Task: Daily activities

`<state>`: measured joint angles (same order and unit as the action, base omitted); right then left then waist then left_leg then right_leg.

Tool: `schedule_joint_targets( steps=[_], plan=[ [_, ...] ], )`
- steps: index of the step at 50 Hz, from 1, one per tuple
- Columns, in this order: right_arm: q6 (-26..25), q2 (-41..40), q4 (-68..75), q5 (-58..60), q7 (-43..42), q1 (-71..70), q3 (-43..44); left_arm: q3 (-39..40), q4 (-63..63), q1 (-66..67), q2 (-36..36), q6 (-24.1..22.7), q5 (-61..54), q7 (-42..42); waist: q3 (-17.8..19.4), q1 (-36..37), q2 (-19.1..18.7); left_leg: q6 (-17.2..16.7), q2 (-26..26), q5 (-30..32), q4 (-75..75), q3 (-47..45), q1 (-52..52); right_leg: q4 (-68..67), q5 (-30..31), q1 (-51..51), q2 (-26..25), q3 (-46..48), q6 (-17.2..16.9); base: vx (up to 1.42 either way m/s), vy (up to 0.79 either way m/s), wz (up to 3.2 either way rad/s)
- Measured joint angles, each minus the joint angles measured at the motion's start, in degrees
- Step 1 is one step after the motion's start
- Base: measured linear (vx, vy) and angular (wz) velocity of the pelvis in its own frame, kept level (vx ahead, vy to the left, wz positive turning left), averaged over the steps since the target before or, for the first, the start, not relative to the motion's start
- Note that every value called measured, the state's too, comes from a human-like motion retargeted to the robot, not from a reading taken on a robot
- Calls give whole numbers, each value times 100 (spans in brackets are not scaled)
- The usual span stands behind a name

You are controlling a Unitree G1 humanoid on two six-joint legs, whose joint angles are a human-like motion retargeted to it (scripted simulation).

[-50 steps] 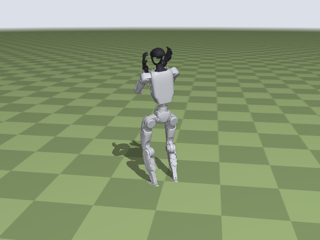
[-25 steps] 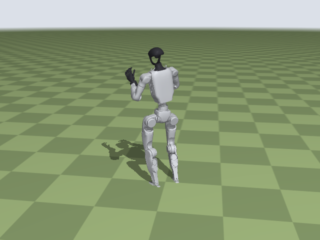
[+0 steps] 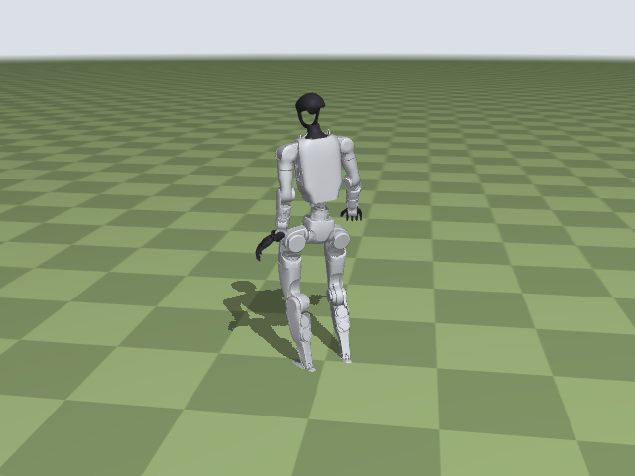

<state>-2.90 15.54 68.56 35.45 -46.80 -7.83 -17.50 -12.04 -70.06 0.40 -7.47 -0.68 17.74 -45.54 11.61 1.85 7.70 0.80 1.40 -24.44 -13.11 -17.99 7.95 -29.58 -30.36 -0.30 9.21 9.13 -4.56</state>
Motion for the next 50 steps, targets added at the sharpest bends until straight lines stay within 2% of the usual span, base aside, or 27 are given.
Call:
schedule_joint_targets(
  steps=[2, 4, 8, 11, 15, 22, 28, 33, 38, 45, 50],
  plan=[
    [229, 485, -1609, 133, -302, -192, 64, 3, 324, -34, -15, -93, -39, 4, -19, -127, -37, 33, -32, -50, -60, -74, -19, -34, 14, -40, -23, -41, 7, -6, 5, -22],
    [419, 1214, -4177, 321, -508, -303, 284, 65, 716, -96, -41, -174, -50, 54, -46, -286, -141, 76, -102, -101, -94, -140, -75, 39, 85, -77, -102, -53, 12, -5, 6, -19],
    [878, 2095, -8459, 578, -1071, -1116, 904, 204, 1238, -114, -208, -229, -22, 166, -29, -499, -75, 165, -94, -226, -315, -217, -91, -185, 31, -128, -34, -115, -24, -5, 6, -9],
    [1019, 2347, -10347, 668, -1091, -1800, 1189, 239, 1366, -97, -265, -176, -26, 244, -85, -496, 9, 185, -55, -247, -407, -245, -116, -299, 8, -173, 41, -140, -46, -1, 2, -1],
    [983, 2354, -11737, 606, -691, -2539, 1245, 297, 1316, -189, -281, -70, -99, 423, -164, -426, 120, 199, 12, -221, -403, -268, -200, -328, 21, -276, 121, -133, -92, 0, 0, 0],
    [663, 2094, -12411, 418, 19, -3297, 963, 455, 919, -247, -303, 93, -358, 711, -289, -272, 304, 255, 169, -105, -243, -309, -322, -451, 68, -538, 286, -110, -196, -3, 5, -1],
    [103, 2439, -12385, 569, -138, -4451, 1031, 732, 638, -152, -498, 293, -599, 669, -356, -208, 489, 282, 346, 68, -11, -447, -351, -846, 134, -904, 500, -123, -259, -6, 6, -6],
    [-461, 2920, -12152, 801, -610, -5919, 1022, 899, 474, -141, -758, 483, -719, 616, -422, -114, 614, 316, 426, 202, 138, -606, -431, -1170, -4, -1313, 812, 219, -51, -4, 3, -16],
    [-869, 3171, -11887, 774, -919, -7214, 685, 971, 441, -196, -923, 619, -788, 674, -507, -54, 707, 348, 486, 258, 134, -587, -597, -1254, -141, -1521, 871, 270, 76, 0, 0, 0],
    [-1177, 3073, -11656, 510, -1032, -8251, 120, 1107, 501, -246, -938, 776, -880, 791, -543, 55, 708, 363, 378, 78, -379, -475, -910, -1181, -308, -1512, 816, 320, 270, 1, -8, 15],
    [-1293, 2943, -11522, 332, -1054, -8577, -90, 1237, 584, -225, -826, 840, -978, 854, -490, 175, 582, 326, 47, -225, -1347, -380, -1312, -1110, -405, -1387, 655, 455, 389, 0, -10, 17]
  ],
)
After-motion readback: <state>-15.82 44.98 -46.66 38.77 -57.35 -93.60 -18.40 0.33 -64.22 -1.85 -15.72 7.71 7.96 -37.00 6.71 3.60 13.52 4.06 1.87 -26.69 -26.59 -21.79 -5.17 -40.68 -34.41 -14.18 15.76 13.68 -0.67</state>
